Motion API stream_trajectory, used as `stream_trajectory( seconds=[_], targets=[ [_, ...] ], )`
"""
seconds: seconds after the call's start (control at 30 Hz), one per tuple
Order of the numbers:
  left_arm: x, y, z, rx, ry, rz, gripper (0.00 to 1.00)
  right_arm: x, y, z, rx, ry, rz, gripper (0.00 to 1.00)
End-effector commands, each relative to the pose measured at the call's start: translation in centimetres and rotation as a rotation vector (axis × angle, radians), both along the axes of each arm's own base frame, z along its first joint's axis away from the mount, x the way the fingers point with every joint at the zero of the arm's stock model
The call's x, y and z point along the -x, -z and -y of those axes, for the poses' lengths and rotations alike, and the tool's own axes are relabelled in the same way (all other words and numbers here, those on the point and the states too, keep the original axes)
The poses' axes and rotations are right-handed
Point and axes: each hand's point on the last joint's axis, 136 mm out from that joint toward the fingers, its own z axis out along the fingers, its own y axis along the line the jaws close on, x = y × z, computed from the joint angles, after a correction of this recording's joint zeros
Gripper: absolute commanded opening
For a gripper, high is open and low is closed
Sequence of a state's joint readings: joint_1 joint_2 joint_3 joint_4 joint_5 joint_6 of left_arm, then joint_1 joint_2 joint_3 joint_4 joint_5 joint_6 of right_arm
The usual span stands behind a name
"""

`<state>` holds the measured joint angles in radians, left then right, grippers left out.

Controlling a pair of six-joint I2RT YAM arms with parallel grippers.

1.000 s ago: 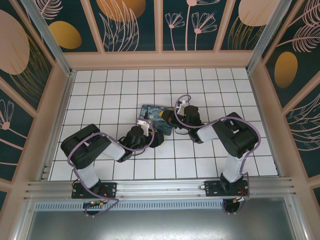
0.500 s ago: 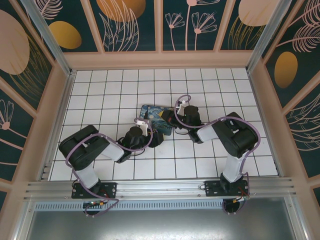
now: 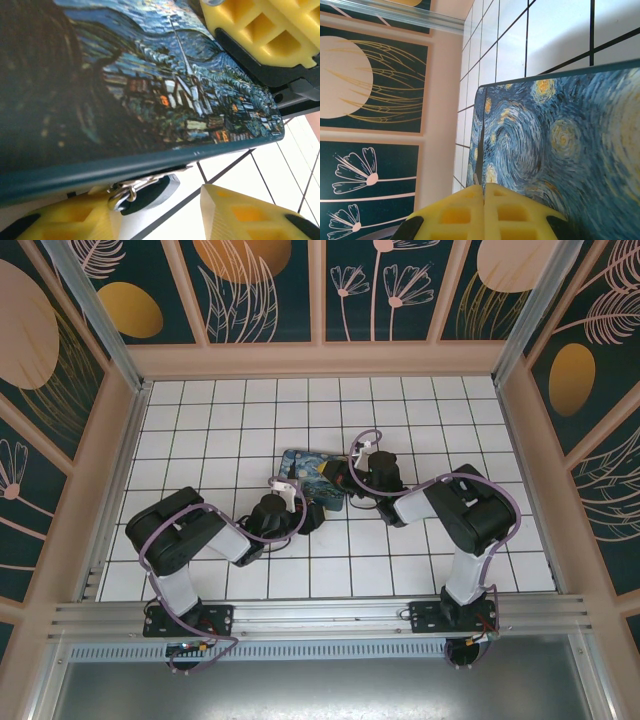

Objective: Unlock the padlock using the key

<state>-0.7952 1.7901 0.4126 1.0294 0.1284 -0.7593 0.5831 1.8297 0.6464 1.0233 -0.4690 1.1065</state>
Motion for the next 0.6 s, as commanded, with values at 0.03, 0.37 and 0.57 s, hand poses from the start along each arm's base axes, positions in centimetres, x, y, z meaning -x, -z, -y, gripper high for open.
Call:
stream_trajectory(
  seconds=[0.03,0.37,0.57],
  targets=[
    [-0.6,-0.7,0.4,0.023,-0.021,0.028,0.42,0.2,1.1,0.1,0.011,-0.004,-0.023,0.00],
    [-0.9,-0.7,0.1,0.011,-0.040,0.020,0.19,0.4,1.1,0.1,0.013,-0.008,-0.021,0.00],
    [-0.9,-1.1,0.5,0.023,-0.040,-0.014,0.01,-0.2,-1.4,0.6,0.000,-0.009,0.027,0.00]
  ],
)
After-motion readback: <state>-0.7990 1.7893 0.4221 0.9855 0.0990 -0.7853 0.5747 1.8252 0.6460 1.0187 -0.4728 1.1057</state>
